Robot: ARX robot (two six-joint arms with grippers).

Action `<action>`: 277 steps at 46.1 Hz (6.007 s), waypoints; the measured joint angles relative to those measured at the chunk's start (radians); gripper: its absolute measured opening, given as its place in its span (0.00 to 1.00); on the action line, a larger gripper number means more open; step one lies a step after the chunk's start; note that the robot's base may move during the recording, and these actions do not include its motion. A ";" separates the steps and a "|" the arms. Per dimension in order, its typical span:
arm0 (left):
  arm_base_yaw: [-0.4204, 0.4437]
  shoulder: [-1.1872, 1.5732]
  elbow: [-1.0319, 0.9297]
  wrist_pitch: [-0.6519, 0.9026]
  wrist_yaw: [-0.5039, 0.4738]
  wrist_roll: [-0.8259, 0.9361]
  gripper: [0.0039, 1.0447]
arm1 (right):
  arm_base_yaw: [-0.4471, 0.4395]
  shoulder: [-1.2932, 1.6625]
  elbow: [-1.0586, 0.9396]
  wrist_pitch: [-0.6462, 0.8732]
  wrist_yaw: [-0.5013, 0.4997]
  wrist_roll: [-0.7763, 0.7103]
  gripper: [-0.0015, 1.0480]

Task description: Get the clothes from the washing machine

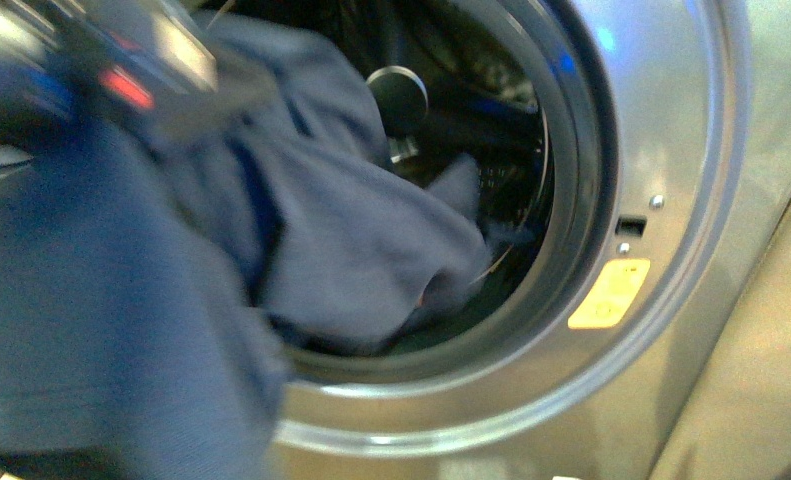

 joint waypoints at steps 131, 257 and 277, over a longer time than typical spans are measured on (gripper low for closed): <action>-0.298 0.513 1.636 -0.711 -0.091 0.045 0.07 | -0.201 0.111 0.022 0.101 -0.522 0.270 0.92; -0.298 0.513 1.636 -0.711 -0.094 0.052 0.07 | 0.459 1.175 1.092 0.508 -0.361 0.502 0.92; -0.297 0.513 1.636 -0.711 -0.095 0.053 0.07 | 0.590 1.302 1.256 0.350 -0.215 0.344 0.92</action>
